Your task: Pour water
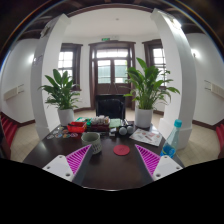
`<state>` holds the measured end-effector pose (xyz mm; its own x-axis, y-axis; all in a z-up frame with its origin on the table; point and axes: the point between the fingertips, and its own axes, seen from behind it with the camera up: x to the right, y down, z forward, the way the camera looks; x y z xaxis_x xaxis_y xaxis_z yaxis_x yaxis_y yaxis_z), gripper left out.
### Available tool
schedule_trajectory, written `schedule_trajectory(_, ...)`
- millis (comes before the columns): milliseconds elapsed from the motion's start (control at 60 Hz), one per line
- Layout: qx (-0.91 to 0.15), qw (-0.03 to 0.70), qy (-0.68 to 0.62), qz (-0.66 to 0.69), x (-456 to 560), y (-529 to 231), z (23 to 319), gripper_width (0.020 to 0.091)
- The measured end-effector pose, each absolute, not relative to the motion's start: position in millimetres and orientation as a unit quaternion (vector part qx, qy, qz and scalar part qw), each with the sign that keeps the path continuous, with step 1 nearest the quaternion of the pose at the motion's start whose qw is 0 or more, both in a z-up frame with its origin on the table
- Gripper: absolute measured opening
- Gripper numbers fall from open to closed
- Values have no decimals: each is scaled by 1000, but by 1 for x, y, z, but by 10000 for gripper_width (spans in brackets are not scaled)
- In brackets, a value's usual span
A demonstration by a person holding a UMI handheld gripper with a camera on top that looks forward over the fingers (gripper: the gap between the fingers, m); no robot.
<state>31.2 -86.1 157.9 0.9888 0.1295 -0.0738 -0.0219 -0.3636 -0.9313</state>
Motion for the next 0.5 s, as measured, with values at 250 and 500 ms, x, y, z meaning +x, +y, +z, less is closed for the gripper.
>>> schedule_trajectory(250,-826,560,-29,50,113,-106,76,848)
schedule_trajectory(500,-814,581,12,-8,225,-72,48,852)
